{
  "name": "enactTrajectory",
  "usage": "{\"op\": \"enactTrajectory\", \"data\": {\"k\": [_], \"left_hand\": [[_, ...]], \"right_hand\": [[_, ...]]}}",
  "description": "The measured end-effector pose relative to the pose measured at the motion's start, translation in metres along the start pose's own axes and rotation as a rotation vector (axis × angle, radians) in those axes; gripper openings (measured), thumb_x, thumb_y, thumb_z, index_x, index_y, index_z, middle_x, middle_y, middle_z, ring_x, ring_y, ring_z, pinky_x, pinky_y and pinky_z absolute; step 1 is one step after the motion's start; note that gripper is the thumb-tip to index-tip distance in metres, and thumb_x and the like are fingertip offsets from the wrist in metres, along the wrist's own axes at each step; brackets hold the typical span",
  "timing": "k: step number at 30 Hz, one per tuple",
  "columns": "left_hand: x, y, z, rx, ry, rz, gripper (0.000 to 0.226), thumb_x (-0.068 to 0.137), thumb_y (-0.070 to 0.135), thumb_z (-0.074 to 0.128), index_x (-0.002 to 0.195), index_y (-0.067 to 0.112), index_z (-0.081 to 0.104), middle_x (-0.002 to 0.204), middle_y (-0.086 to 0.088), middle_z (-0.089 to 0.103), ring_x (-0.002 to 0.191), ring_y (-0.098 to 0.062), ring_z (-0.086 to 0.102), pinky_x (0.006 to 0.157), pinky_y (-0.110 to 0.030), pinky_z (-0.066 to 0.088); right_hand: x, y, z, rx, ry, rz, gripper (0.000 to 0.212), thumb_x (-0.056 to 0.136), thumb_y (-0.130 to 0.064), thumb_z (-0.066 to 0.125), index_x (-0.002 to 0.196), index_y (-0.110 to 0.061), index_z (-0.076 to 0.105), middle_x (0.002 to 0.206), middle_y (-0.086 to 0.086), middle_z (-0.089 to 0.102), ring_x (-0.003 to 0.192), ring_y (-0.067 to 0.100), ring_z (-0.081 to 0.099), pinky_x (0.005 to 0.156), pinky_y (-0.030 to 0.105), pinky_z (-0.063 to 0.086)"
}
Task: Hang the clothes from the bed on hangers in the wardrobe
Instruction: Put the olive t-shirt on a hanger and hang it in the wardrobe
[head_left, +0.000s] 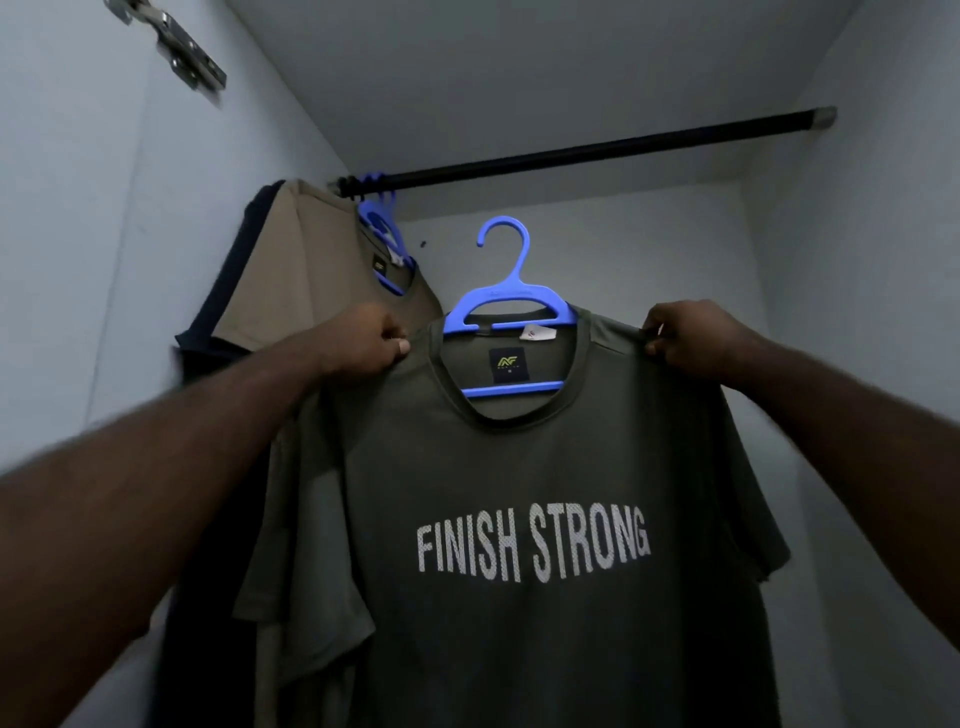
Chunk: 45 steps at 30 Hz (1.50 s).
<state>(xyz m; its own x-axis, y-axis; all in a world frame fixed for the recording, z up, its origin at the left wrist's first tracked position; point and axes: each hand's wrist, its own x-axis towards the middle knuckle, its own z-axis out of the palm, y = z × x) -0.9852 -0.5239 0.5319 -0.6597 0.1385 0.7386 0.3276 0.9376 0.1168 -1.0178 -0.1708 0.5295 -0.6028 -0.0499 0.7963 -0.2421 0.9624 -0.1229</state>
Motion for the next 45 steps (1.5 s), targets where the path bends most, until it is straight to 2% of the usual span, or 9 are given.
{"op": "enactTrajectory", "data": {"k": [6, 10, 14, 18, 25, 28, 31, 37, 45], "left_hand": [[0.029, 0.015, -0.005, 0.260, 0.071, -0.082, 0.011, 0.091, 0.016, 0.063, 0.088, 0.010, 0.055, 0.088, -0.014, 0.054, 0.080, -0.021, 0.048, 0.067, -0.028, 0.034], [0.047, 0.033, -0.010, 0.379, 0.148, -0.101, 0.013, 0.091, 0.018, 0.064, 0.086, 0.014, 0.053, 0.086, -0.009, 0.051, 0.080, -0.021, 0.047, 0.072, -0.028, 0.036], [0.054, 0.042, -0.011, 0.399, 0.171, -0.173, 0.009, 0.090, 0.019, 0.066, 0.090, 0.014, 0.059, 0.092, -0.010, 0.059, 0.085, -0.021, 0.052, 0.080, -0.033, 0.044], [0.053, 0.041, -0.014, 0.386, 0.166, -0.228, 0.013, 0.091, 0.017, 0.065, 0.098, 0.006, 0.064, 0.098, -0.014, 0.063, 0.092, -0.025, 0.057, 0.083, -0.034, 0.044], [0.056, 0.021, -0.019, 0.466, 0.230, -0.140, 0.026, 0.091, 0.024, 0.065, 0.110, 0.006, 0.065, 0.107, -0.011, 0.067, 0.090, -0.019, 0.057, 0.079, -0.029, 0.041], [0.059, 0.014, -0.019, 0.525, 0.090, -0.104, 0.061, 0.083, 0.044, 0.071, 0.132, 0.014, 0.053, 0.127, -0.008, 0.061, 0.110, -0.022, 0.059, 0.096, -0.034, 0.046], [0.070, 0.003, -0.025, 0.673, -0.035, -0.114, 0.092, 0.076, 0.045, 0.079, 0.149, 0.018, 0.029, 0.146, -0.004, 0.045, 0.129, -0.023, 0.047, 0.107, -0.035, 0.039], [0.088, -0.013, -0.020, 1.162, -0.015, 0.034, 0.070, 0.090, 0.036, 0.063, 0.146, 0.015, 0.028, 0.137, -0.007, 0.045, 0.122, -0.024, 0.048, 0.093, -0.032, 0.043], [0.128, -0.029, -0.045, 1.422, 0.070, 0.119, 0.041, 0.090, 0.034, 0.057, 0.126, 0.017, 0.050, 0.120, -0.004, 0.056, 0.108, -0.023, 0.058, 0.069, -0.028, 0.036]], "right_hand": [[0.048, 0.025, 0.032, 0.175, -0.025, -0.111, 0.026, 0.093, -0.023, 0.065, 0.117, -0.015, 0.063, 0.118, 0.010, 0.065, 0.101, 0.023, 0.056, 0.087, 0.030, 0.044], [0.061, 0.045, 0.053, 0.323, -0.092, -0.191, 0.070, 0.078, -0.056, 0.072, 0.136, -0.026, 0.048, 0.127, 0.004, 0.058, 0.112, 0.023, 0.056, 0.096, 0.035, 0.046], [0.077, 0.054, 0.084, 0.196, -0.059, -0.370, 0.102, 0.065, -0.055, 0.084, 0.148, -0.024, 0.033, 0.139, 0.004, 0.047, 0.124, 0.024, 0.046, 0.104, 0.037, 0.041], [0.095, 0.049, 0.112, 0.133, 0.125, -0.459, 0.077, 0.080, -0.043, 0.075, 0.144, -0.021, 0.037, 0.134, 0.006, 0.052, 0.119, 0.025, 0.051, 0.096, 0.033, 0.041], [0.123, 0.026, 0.146, 0.108, 0.149, -0.519, 0.061, 0.088, -0.044, 0.065, 0.138, -0.020, 0.040, 0.125, 0.006, 0.059, 0.110, 0.025, 0.057, 0.089, 0.033, 0.042], [0.141, 0.026, 0.154, 0.125, 0.131, -0.509, 0.060, 0.089, -0.043, 0.065, 0.139, -0.021, 0.040, 0.125, 0.006, 0.060, 0.110, 0.025, 0.057, 0.089, 0.032, 0.042], [0.161, 0.025, 0.156, 0.106, 0.124, -0.494, 0.060, 0.089, -0.043, 0.064, 0.139, -0.022, 0.039, 0.126, 0.005, 0.060, 0.112, 0.025, 0.057, 0.089, 0.031, 0.042], [0.192, 0.008, 0.177, 0.105, 0.073, -0.472, 0.059, 0.089, -0.043, 0.064, 0.138, -0.020, 0.040, 0.126, 0.005, 0.060, 0.112, 0.024, 0.057, 0.087, 0.030, 0.041], [0.244, -0.037, 0.209, 0.314, 0.026, -0.447, 0.058, 0.085, -0.037, 0.071, 0.134, -0.019, 0.049, 0.125, 0.007, 0.057, 0.115, 0.024, 0.054, 0.088, 0.029, 0.041]]}}
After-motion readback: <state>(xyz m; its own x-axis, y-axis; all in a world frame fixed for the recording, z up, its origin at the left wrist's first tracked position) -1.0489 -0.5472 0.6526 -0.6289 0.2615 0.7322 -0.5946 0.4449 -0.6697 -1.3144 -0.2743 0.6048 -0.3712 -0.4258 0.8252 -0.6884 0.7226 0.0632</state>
